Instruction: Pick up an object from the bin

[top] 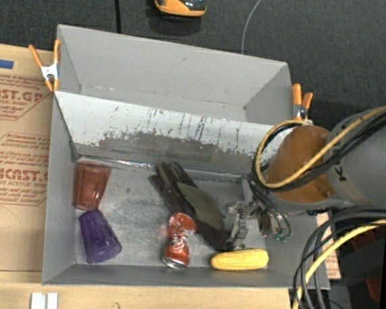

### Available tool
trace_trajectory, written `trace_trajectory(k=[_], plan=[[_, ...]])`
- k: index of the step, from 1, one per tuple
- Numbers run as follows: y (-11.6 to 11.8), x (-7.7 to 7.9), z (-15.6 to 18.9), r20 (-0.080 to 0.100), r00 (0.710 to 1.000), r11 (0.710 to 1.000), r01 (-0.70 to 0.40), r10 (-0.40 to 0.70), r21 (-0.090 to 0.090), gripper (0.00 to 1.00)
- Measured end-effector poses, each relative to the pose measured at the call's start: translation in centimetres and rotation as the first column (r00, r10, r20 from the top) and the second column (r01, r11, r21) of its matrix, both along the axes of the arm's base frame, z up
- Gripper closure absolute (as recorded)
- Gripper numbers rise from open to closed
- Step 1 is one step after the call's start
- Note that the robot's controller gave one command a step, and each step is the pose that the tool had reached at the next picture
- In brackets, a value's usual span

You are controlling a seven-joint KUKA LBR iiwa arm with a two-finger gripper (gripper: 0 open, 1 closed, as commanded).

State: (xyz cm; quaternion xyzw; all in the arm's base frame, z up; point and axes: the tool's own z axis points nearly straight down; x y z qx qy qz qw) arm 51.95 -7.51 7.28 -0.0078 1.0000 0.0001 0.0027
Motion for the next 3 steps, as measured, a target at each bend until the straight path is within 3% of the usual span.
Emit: trace_trajectory(k=[1,3], plan=[[0.0,0.0,0.0,0.000,1.000,1.000,0.000,0.000,0.000,1.00],[1.0,-0.5,4.2,-0.004,1.000,1.000,0.002,-0.002,0.001,1.00]])
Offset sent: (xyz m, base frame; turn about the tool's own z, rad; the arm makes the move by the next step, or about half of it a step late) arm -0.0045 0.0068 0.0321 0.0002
